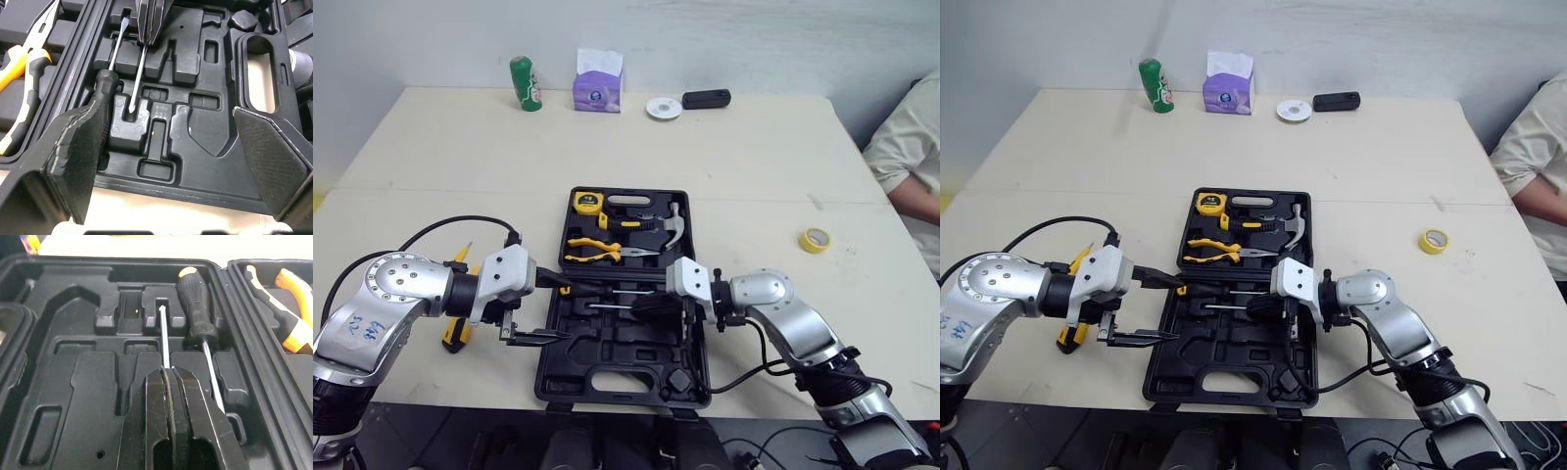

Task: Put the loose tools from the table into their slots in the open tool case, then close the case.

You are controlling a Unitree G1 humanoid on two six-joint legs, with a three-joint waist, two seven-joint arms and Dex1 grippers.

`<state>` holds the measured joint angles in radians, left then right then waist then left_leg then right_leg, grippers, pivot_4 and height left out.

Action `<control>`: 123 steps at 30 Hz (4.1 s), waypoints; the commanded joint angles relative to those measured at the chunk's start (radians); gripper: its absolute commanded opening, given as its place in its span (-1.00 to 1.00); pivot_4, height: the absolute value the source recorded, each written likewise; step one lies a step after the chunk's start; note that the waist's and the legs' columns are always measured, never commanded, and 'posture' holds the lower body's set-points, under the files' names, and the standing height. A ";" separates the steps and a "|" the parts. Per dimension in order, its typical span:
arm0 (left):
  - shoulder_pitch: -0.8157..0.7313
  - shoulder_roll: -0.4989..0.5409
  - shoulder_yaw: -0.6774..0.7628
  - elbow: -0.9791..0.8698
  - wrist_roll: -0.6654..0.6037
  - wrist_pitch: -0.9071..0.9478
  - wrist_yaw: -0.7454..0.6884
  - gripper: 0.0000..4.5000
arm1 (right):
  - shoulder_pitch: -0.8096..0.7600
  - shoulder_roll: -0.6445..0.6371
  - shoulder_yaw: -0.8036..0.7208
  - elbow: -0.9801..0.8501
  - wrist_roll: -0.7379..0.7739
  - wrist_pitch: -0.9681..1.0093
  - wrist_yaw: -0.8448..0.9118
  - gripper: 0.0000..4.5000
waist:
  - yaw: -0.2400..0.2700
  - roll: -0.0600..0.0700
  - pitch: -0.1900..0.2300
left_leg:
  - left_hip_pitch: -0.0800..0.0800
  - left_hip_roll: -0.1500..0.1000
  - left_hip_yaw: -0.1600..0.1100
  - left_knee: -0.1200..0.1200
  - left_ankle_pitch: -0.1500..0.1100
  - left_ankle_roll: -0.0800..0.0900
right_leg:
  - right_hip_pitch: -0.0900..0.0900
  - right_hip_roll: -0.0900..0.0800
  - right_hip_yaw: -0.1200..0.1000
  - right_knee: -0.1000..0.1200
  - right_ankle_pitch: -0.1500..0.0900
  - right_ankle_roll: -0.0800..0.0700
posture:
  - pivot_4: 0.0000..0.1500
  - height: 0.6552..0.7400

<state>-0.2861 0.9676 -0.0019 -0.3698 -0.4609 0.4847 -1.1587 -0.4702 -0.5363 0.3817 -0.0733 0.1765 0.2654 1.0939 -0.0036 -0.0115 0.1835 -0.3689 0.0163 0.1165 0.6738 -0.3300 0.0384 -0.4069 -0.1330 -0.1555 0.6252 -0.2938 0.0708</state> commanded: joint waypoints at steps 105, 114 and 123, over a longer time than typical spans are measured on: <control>0.361 -0.102 0.596 0.318 -0.012 0.006 0.407 -0.74 | -0.060 -0.134 -0.321 -0.336 0.468 0.365 0.011 1.00 | -0.008 0.006 0.003 | -0.005 0.004 -0.001 0.004 -0.013 0.000 | -0.004 0.000 -0.002 -0.004 -0.001 -0.002 | 1.00 0.80; 0.407 0.036 0.426 -0.198 -0.145 0.161 0.258 -0.74 | 0.068 -0.297 -0.347 -0.380 0.493 0.388 0.130 1.00 | 0.006 0.008 0.005 | -0.006 0.003 -0.003 0.003 -0.014 0.000 | -0.002 -0.002 -0.001 -0.010 -0.001 -0.002 | 1.00 0.80; 0.113 0.086 -0.050 -0.293 0.052 0.171 0.259 -0.74 | 0.225 -0.314 -0.372 -0.461 0.482 0.384 0.048 1.00 | 0.004 0.012 0.008 | -0.005 0.003 -0.001 0.001 -0.010 -0.002 | -0.003 0.002 -0.001 -0.009 -0.001 -0.002 | 1.00 0.80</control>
<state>-0.1451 1.0456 -0.0131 -0.6518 -0.4460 0.6578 -0.8957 -0.2503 -0.8478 0.0293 -0.4893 0.6532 0.6580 1.1561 0.0003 0.0005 0.1911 -0.3735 0.0198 0.1161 0.6751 -0.3401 0.0363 -0.4097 -0.1309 -0.1560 0.6169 -0.2947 0.0691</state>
